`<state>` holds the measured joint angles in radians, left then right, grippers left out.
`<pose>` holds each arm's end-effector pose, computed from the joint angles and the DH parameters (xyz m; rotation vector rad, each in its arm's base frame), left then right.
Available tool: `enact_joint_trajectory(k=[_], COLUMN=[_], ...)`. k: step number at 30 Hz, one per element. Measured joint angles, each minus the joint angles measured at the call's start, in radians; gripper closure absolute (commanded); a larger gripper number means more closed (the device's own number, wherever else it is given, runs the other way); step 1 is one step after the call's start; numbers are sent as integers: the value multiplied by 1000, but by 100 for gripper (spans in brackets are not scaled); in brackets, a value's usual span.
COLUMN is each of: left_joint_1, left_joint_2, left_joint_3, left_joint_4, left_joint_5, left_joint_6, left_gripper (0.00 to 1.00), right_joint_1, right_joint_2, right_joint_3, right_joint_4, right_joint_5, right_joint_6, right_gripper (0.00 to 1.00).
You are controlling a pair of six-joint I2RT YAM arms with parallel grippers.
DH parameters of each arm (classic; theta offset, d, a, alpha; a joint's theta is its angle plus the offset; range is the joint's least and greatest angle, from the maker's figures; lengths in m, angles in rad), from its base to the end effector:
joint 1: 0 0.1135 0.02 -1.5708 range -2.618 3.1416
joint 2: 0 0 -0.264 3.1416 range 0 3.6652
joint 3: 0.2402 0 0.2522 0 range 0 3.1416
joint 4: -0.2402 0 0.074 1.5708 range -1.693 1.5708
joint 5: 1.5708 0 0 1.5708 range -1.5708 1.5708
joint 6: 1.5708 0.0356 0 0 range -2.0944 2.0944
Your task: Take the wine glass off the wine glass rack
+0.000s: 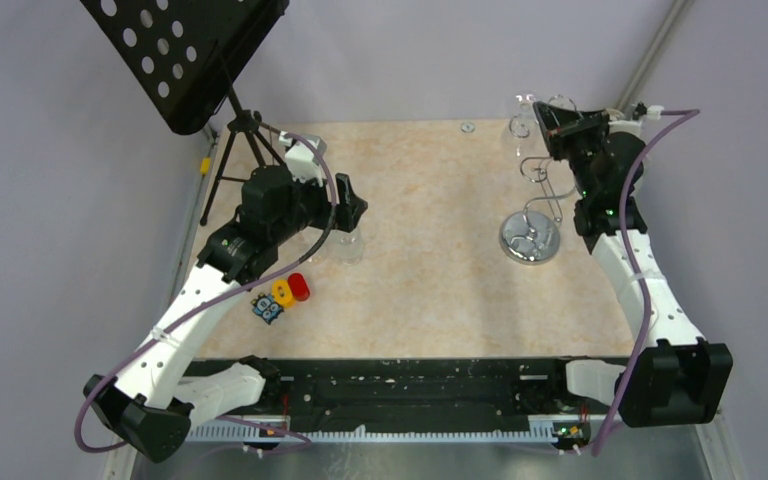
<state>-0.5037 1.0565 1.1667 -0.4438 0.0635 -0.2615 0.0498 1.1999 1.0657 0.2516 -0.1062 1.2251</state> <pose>0.2008 -0.1132 0.3941 0.2787 1.9260 -0.5743 0.2832 0.0179 0.3990 0.7830 1.3428 1.1050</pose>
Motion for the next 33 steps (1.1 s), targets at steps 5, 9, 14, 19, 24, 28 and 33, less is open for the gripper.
enact_joint_trajectory(k=[5, 9, 14, 19, 24, 28, 33], left_joint_1=[0, 0, 0, 0, 0, 0, -1], left_joint_2=[0, 0, 0, 0, 0, 0, 0], left_joint_3=[0, 0, 0, 0, 0, 0, 0], left_joint_4=[0, 0, 0, 0, 5, 32, 79], left_joint_5=[0, 3, 14, 18, 25, 77, 169], left_joint_6=[0, 0, 0, -1, -2, -1, -1], left_gripper=[7, 7, 7, 7, 7, 7, 8], right_joint_1=[0, 0, 0, 0, 1, 0, 0], right_joint_2=[-7, -36, -87, -123, -143, -150, -158], right_joint_3=[0, 0, -6, -6, -3, -4, -6], right_joint_4=[0, -37, -85, -132, -211, -268, -275], right_joint_5=[49, 90, 129, 129, 100, 53, -12], right_joint_6=[-3, -8, 3, 35, 63, 79, 121], right_gripper=[100, 100, 100, 100, 100, 100, 100])
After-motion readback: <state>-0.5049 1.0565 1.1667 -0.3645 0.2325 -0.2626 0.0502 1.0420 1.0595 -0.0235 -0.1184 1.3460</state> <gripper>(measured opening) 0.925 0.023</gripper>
